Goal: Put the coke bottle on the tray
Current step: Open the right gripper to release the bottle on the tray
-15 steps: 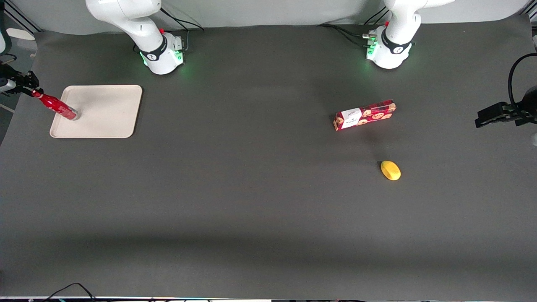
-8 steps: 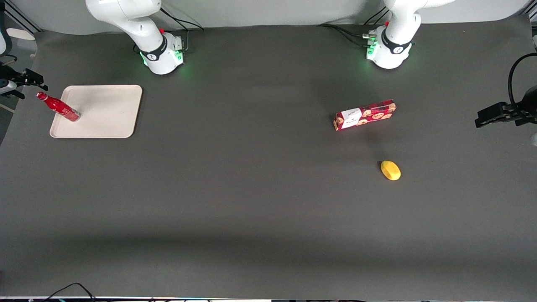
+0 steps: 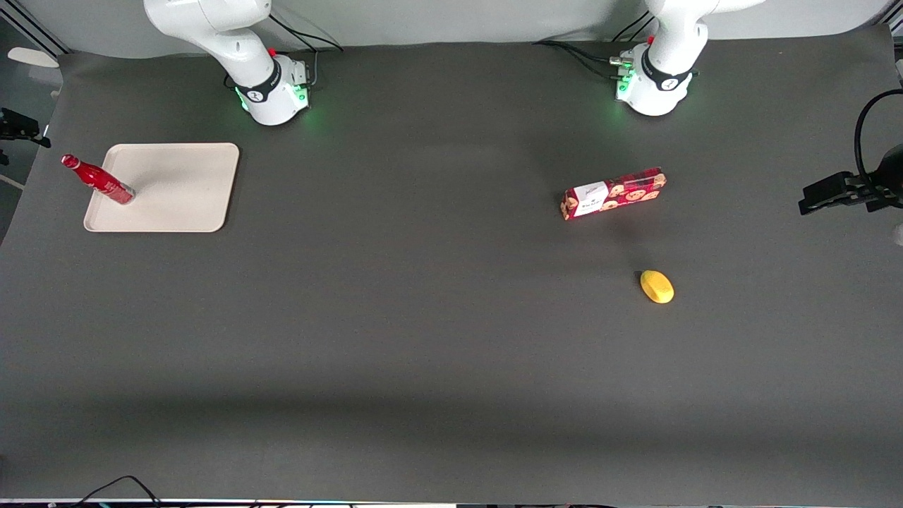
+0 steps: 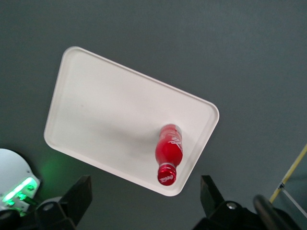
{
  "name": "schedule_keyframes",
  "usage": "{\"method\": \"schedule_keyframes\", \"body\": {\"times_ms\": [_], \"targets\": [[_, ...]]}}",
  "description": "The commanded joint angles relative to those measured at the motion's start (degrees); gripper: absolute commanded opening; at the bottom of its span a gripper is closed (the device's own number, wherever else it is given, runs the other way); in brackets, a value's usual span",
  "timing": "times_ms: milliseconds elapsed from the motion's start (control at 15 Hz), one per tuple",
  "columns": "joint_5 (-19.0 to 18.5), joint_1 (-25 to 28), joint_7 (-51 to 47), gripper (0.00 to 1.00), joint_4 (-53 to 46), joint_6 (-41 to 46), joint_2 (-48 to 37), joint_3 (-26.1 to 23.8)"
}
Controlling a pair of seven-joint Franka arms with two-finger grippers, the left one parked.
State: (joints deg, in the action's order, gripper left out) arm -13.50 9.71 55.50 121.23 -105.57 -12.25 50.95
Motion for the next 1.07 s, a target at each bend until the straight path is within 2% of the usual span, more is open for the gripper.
{"method": "schedule_keyframes", "body": {"times_ms": [0, 133, 333, 467, 667, 867, 1000], "targets": [[3.5, 0.1, -8.7, 1.00, -7.7, 9.1, -0.7, -8.6], [5.6, -0.3, -15.1, 1.00, -11.1, 12.8, -0.8, -14.4], [5.9, -0.3, -30.5, 1.00, -16.0, 19.8, -0.8, -25.3], [6.6, -0.3, -39.7, 1.00, -18.1, 21.9, -0.9, -32.8], [9.1, -0.3, -52.1, 1.00, -19.4, 22.2, -0.1, -41.2], [12.6, -0.2, -59.4, 1.00, -21.5, 21.5, 2.9, -45.0], [12.7, -0.3, -59.5, 1.00, -23.0, 21.5, 4.9, -45.6]]}}
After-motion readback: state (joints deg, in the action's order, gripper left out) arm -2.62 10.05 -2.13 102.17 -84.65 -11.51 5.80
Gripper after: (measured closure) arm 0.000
